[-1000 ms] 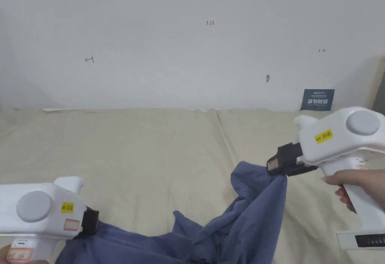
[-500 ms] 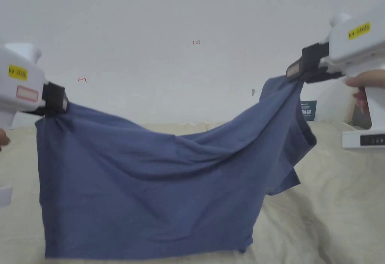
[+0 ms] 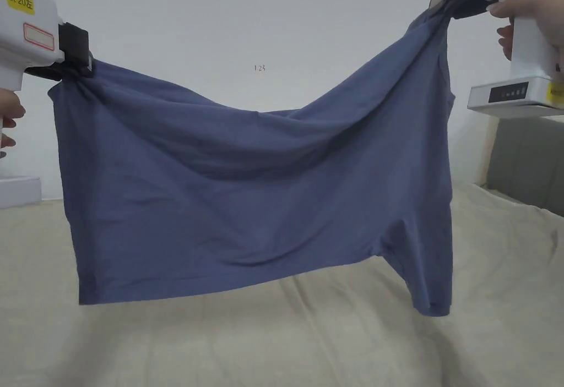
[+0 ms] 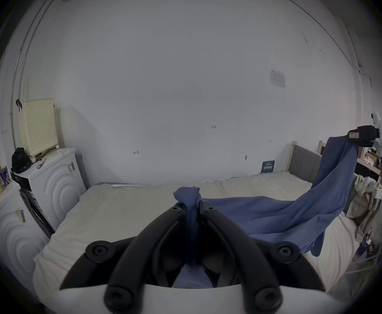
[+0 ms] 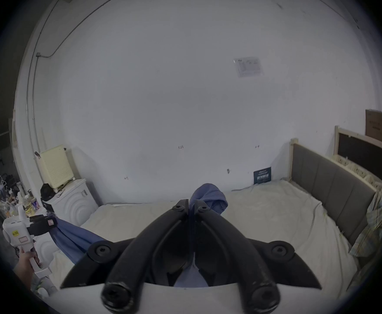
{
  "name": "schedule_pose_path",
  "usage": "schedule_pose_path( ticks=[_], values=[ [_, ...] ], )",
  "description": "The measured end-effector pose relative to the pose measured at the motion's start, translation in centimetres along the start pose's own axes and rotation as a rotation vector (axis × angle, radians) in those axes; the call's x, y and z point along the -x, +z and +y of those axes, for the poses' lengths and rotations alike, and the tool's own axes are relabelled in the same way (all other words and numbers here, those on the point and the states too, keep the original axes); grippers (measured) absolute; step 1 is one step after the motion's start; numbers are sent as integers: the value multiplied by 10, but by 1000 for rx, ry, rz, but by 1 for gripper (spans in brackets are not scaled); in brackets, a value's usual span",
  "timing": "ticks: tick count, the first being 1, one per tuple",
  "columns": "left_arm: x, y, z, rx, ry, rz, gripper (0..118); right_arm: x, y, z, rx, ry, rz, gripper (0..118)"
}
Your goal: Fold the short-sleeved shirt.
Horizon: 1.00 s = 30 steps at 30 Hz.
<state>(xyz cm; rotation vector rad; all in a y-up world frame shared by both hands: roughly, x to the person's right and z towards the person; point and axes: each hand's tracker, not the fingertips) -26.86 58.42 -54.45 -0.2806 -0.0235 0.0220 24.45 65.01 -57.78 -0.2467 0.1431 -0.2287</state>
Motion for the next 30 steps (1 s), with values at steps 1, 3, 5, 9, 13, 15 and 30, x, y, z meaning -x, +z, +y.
schedule_pose_path(
  ticks=[1,3,5,9,13,15,30],
  values=[
    [-2,-5,2,-4,1,2,9,0,-3,2,-6,11,-15,2],
    [1,-12,3,-15,18,4,9,0,-7,3,-23,36,-36,2],
    [0,-20,0,-21,47,-5,9,-1,-8,-2,-37,47,-40,2],
    [-2,-28,-24,-6,36,-14,9,-6,-6,-39,-61,74,-58,2],
    [-19,-9,-81,-5,37,-15,9,-29,-13,-99,32,62,-51,2],
    [-10,-17,-113,25,62,-38,9,-46,-17,-140,94,49,-64,2],
    [3,78,-336,321,118,-152,9,-113,132,-385,350,-82,-9,2]
  ],
)
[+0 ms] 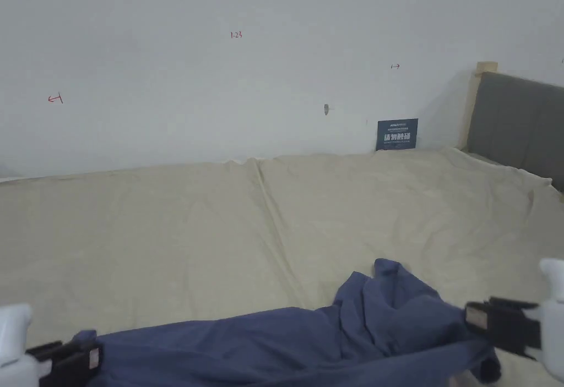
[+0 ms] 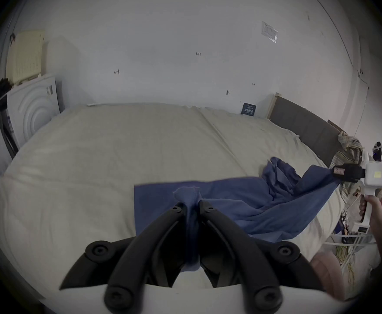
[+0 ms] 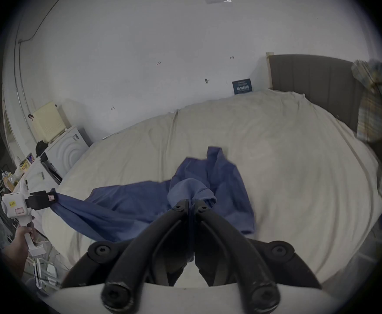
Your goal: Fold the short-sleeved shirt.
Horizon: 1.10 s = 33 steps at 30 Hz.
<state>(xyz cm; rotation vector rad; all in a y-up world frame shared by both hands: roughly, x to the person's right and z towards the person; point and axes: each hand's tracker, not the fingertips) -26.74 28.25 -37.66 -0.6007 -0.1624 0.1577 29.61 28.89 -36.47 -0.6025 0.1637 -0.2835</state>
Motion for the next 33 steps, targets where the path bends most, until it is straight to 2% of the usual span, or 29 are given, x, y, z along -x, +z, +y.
schedule_pose_path(
  ticks=[6,10,12,14,15,16,17,18,19,20,22,25,27,28,29,30,31,32,33],
  values=[
    [3,26,-20,-19,6,19,9,-4,28,-27,36,-13,-4,2],
    [-17,-2,-32,185,-13,59,9,-9,-2,-40,190,41,-57,2],
    [-8,-38,-52,300,-15,71,9,-15,-29,-50,271,27,-75,2],
    [-4,-55,-65,336,-30,110,9,-21,-47,-55,322,19,-116,3],
    [-2,-60,-69,353,-12,121,9,-30,-59,-57,326,11,-117,5],
    [3,-57,-70,356,12,116,12,-33,-64,-57,340,-7,-120,18],
    [7,-57,-73,351,55,99,22,-36,-65,-57,354,-34,-108,47],
    [10,-55,-75,333,95,74,65,-38,-64,-57,362,-81,-83,85],
    [12,-54,-76,315,123,51,101,-41,-62,-58,365,-118,-81,96],
    [13,-50,-80,313,156,23,118,-42,-56,-57,335,-153,-77,96],
    [14,-38,-76,285,149,9,117,-43,-48,-51,308,-166,-64,96],
    [-10,-13,-60,250,114,36,117,-38,-30,-42,229,-140,-57,96],
    [-22,5,-51,211,111,25,117,-26,-12,-36,165,-137,-6,96],
    [-4,-1,-49,198,113,15,115,-21,-4,-33,137,-141,21,95],
    [1,-1,-46,190,112,-1,106,-14,4,-30,107,-140,66,91],
    [-3,6,-44,161,105,-11,77,-7,10,-28,106,-138,83,70],
    [-6,12,-42,98,97,-21,77,3,18,-25,79,-115,93,70],
    [-23,26,-38,47,90,-23,65,10,24,-23,38,-97,112,59],
    [-32,31,-38,22,106,-16,38,16,29,-22,-1,-81,112,30]
  ],
)
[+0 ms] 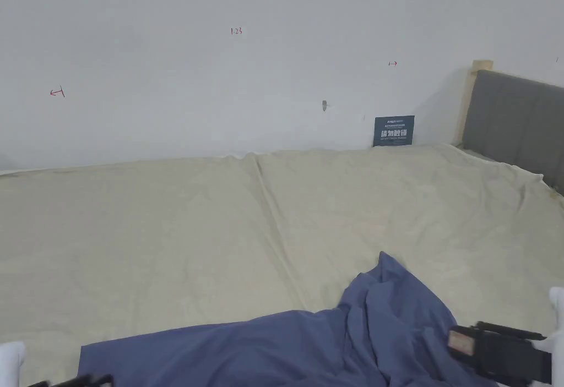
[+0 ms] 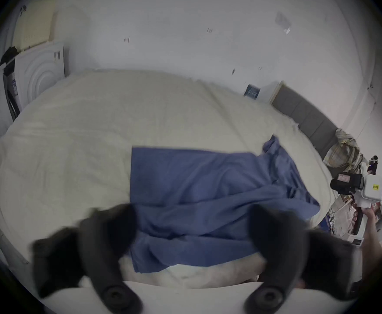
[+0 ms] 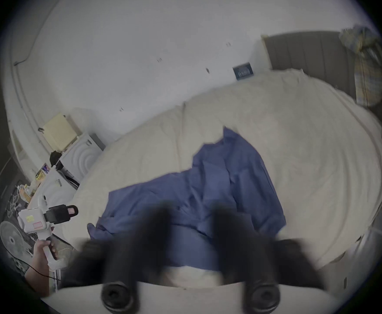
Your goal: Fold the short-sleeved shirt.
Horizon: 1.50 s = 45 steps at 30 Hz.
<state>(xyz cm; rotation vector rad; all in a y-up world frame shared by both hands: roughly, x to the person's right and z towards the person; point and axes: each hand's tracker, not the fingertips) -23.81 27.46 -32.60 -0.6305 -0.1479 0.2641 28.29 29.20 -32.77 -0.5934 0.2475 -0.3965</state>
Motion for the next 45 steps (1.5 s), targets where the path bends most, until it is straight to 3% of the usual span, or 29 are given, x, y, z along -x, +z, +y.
schedule_pose_path(
  ticks=[1,5,10,11,14,15,17,18,19,20,29,31,32,34,35,37,45],
  values=[
    [-5,1,-1,-15,0,14,0,4,-2,2,-16,22,-23,0],
    [22,-3,8,-93,-52,36,0,13,-1,-2,-44,68,-15,0],
    [5,7,3,-89,-30,31,0,1,-36,54,-15,100,-78,0],
    [40,-9,7,-88,-25,31,0,-6,-53,72,17,97,-98,0],
    [68,-23,11,-78,6,44,0,-43,-109,111,118,-12,-174,0],
    [34,-11,8,-77,19,49,0,-55,-131,123,175,-9,-201,0],
    [33,-14,6,-69,42,54,0,-69,-167,138,241,17,-258,1],
    [35,-17,5,-65,48,58,0,-78,-191,148,347,44,-271,30],
    [31,-22,5,-59,51,62,0,-85,-206,152,405,48,-277,67],
    [30,-25,4,-55,49,69,0,-93,-223,152,473,34,-276,91],
    [36,-47,1,-19,63,102,0,-106,-277,136,519,73,-429,94],
    [39,-50,0,-9,66,112,0,-101,-269,133,570,12,-388,86],
    [42,-51,0,-6,66,116,0,-100,-270,129,610,-9,-349,73],
    [43,-53,-1,2,70,121,0,-106,-282,132,649,8,-333,20],
    [44,-55,-2,8,75,122,0,-103,-283,131,644,33,-338,1],
    [44,-57,-3,15,87,122,0,-97,-277,133,565,84,-359,0],
    [48,-58,22,16,76,106,0,-98,-235,140,459,-18,-272,0]
  ],
)
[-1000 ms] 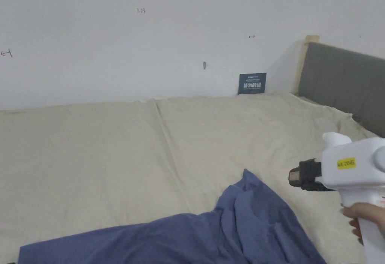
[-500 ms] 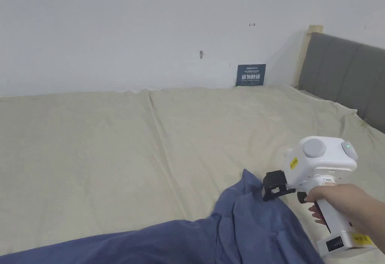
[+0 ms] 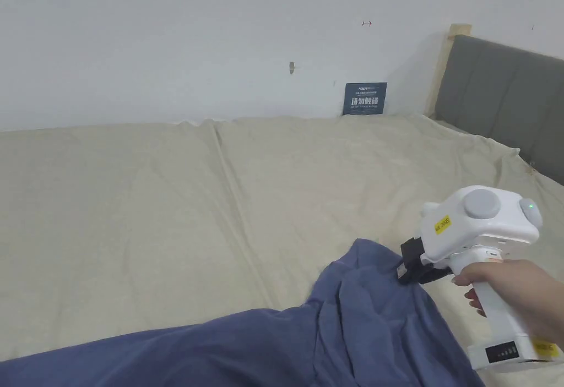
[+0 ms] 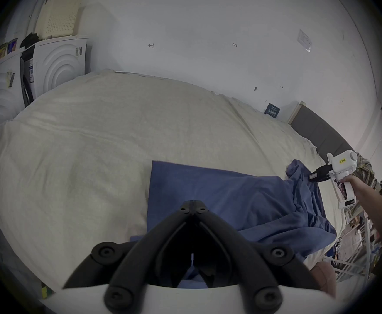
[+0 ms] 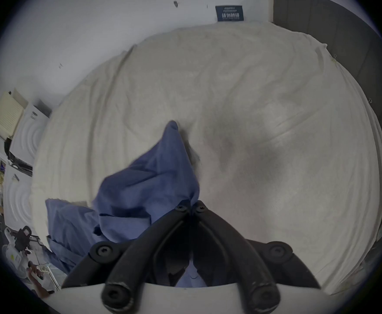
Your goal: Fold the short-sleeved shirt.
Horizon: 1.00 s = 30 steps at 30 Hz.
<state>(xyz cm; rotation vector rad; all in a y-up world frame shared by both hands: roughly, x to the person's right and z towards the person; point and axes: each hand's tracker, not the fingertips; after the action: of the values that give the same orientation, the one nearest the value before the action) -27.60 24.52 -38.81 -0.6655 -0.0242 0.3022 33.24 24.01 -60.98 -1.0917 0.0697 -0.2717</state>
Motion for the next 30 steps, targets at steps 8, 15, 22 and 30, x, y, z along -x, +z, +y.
schedule_pose_path(
  ticks=[8,15,22,30],
  values=[
    [24,-80,71,269,18,-24,0,-4,11,4,-45,-33,104,0],
    [29,-135,91,448,38,62,114,3,3,-3,-29,-9,112,0],
    [37,-197,92,544,1,190,116,13,-8,-11,0,37,116,0],
    [20,-206,72,591,-196,192,108,17,-22,-18,42,53,118,0]
  ],
)
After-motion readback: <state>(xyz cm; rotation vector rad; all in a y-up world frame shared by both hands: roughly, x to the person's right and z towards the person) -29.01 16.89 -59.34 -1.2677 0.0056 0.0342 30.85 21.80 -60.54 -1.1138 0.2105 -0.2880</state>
